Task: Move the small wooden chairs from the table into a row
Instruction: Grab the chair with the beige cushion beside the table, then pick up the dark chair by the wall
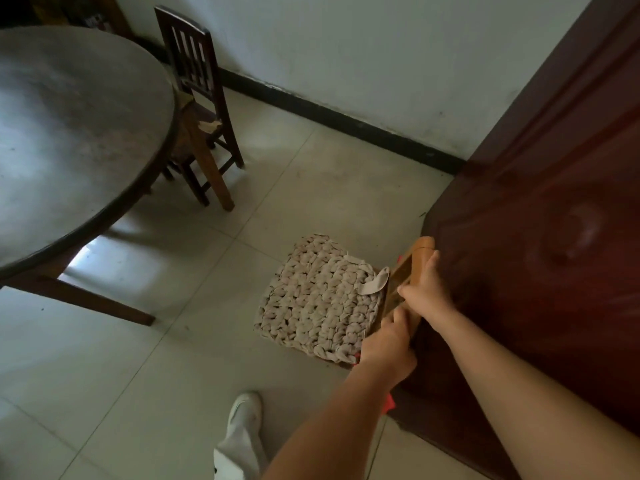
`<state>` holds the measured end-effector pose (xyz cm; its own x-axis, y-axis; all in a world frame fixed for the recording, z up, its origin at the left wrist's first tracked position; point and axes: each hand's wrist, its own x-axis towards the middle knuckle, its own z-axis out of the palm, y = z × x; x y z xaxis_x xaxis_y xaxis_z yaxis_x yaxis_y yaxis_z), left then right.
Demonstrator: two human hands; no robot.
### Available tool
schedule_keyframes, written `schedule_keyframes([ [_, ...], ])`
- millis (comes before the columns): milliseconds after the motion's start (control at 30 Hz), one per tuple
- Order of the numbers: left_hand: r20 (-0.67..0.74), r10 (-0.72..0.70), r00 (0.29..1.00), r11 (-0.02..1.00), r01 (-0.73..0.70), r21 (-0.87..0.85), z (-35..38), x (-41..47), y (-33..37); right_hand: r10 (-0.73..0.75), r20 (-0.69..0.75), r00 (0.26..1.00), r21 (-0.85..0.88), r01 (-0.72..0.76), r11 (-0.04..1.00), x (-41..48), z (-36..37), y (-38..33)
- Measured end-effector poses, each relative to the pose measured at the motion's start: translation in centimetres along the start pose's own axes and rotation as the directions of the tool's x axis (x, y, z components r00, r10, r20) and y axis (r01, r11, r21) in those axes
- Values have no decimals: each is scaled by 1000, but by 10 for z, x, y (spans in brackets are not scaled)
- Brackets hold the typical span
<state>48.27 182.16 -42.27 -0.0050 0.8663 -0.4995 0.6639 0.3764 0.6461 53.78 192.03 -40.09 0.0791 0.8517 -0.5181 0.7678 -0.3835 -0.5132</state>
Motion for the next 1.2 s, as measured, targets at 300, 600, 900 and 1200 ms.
schedule_keyframes([
  [300,112,-42,993,995,51,-85,44,24,10,-197,-60,979,42,199,979,0,-2,-11],
  [600,173,9,985,991,14,-133,55,33,13,-177,23,984,301,162,940,5,-4,-7],
  [900,-124,-268,955,814,156,-560,-147,-15,-42,-87,133,987,443,19,896,-43,5,-63],
  [1200,-323,-266,908,810,29,-585,-392,-70,-56,-164,147,975,541,60,839,-92,-2,-251],
])
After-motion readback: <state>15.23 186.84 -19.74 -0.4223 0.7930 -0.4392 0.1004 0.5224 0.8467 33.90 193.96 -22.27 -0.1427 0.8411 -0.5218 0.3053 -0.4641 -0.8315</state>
